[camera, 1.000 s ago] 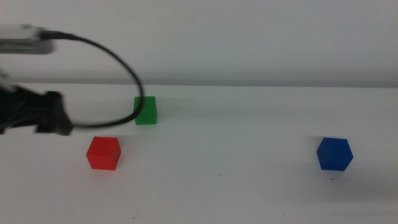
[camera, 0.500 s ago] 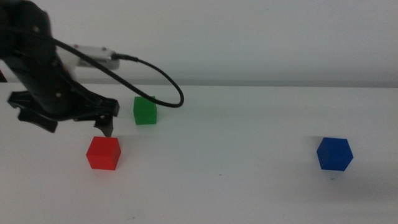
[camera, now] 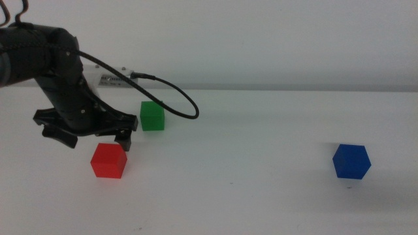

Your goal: Stack red cubes first, then green, then blue cubes in a specific spot.

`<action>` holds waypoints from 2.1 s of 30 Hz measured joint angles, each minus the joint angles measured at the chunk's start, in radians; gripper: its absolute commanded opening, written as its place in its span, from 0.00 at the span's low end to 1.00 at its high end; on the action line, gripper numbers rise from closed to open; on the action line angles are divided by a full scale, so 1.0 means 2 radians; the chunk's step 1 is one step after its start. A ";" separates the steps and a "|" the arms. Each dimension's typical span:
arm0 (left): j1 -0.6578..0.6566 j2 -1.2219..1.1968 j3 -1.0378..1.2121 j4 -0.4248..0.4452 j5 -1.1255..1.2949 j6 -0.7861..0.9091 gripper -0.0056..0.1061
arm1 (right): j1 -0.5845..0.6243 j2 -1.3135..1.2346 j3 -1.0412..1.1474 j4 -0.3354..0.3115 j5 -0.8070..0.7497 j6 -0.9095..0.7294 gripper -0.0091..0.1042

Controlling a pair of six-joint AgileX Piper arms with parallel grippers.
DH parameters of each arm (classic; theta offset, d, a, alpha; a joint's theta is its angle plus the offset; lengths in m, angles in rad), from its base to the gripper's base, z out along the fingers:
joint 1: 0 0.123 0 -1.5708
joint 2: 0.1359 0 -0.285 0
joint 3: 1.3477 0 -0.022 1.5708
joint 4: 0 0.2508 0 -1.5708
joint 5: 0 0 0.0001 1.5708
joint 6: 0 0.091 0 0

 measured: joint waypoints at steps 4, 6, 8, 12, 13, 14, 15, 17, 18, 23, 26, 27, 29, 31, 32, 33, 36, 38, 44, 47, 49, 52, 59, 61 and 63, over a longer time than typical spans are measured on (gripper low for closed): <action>0.000 0.012 0.000 0.004 -0.011 -0.001 0.89 | 0.000 0.000 0.000 0.000 0.000 0.000 0.83; 0.000 0.022 0.000 0.005 -0.014 -0.001 0.89 | 0.000 0.000 0.000 0.000 0.000 0.000 0.83; 0.000 0.030 0.000 0.005 -0.017 -0.002 0.89 | 0.000 0.000 0.000 0.000 0.000 0.000 0.83; 0.000 0.047 0.000 0.007 -0.029 -0.002 0.89 | 0.000 0.000 0.000 0.000 0.000 0.000 0.83; 0.000 0.051 0.000 0.007 -0.030 -0.002 0.89 | 0.000 0.000 0.000 0.000 0.000 0.000 0.83; 0.000 0.055 0.000 0.007 -0.031 -0.002 0.89 | 0.000 0.000 0.000 0.000 0.000 0.000 0.83; 0.000 0.058 0.000 0.008 -0.033 -0.002 0.89 | 0.000 0.000 0.000 0.000 0.000 0.000 0.83; 0.000 0.065 -0.001 0.009 -0.035 -0.002 0.89 | 0.000 0.000 0.000 0.000 0.000 0.000 0.83; 0.000 0.068 -0.001 0.009 -0.036 -0.002 0.89 | 0.000 0.000 0.000 0.000 0.000 0.000 0.83; 0.000 0.081 -0.001 0.009 -0.045 -0.002 0.89 | 0.000 0.000 0.000 0.000 0.000 0.000 0.83; 0.000 0.081 -0.001 0.010 -0.050 -0.002 0.86 | 0.000 0.000 0.000 0.000 0.000 0.000 0.83; 0.000 0.081 -0.001 0.010 -0.050 -0.002 0.84 | 0.000 0.000 0.000 0.000 0.000 0.000 0.83; 0.000 0.081 -0.001 0.010 -0.050 -0.002 0.81 | 0.000 0.000 0.000 0.000 0.000 0.000 0.83; 0.000 0.081 -0.001 0.011 -0.050 -0.002 0.78 | 0.000 0.000 0.000 0.000 0.000 0.000 0.83; 0.000 0.081 -0.001 0.011 -0.050 -0.002 0.77 | 0.000 0.000 0.000 0.000 0.000 0.000 0.83; 0.000 0.081 -0.001 0.012 -0.050 -0.002 0.76 | 0.000 0.000 0.000 0.000 0.000 0.000 0.83; 0.000 0.081 -0.001 0.012 -0.051 -0.002 0.73 | 0.000 0.000 0.000 0.000 0.000 0.000 0.83; 0.000 0.084 -0.001 0.013 -0.051 -0.002 0.72 | 0.000 0.000 0.000 0.000 0.000 0.000 0.83; 0.000 0.100 -0.001 0.014 -0.053 -0.002 0.62 | 0.000 0.000 0.000 0.000 0.000 0.000 0.83; 0.000 0.100 -0.001 0.014 -0.054 0.002 0.42 | 0.000 0.000 0.000 0.000 0.000 0.000 0.83; 0.000 0.098 -0.001 0.014 -0.053 0.002 0.18 | 0.000 0.000 0.000 0.000 0.000 0.000 0.83; -0.005 0.076 -0.001 0.011 -0.036 -0.012 0.03 | 0.000 0.000 0.000 0.000 0.000 0.000 0.83; -0.098 0.017 -0.030 0.047 0.049 -0.153 0.03 | 0.000 0.000 0.000 0.000 0.000 0.000 0.83; -0.147 0.037 -0.076 0.054 0.092 -0.205 0.03 | 0.000 0.000 0.000 0.000 0.000 0.000 0.83; -0.176 0.059 -0.110 0.059 0.113 -0.235 0.03 | 0.000 0.000 0.000 0.000 0.000 0.000 0.83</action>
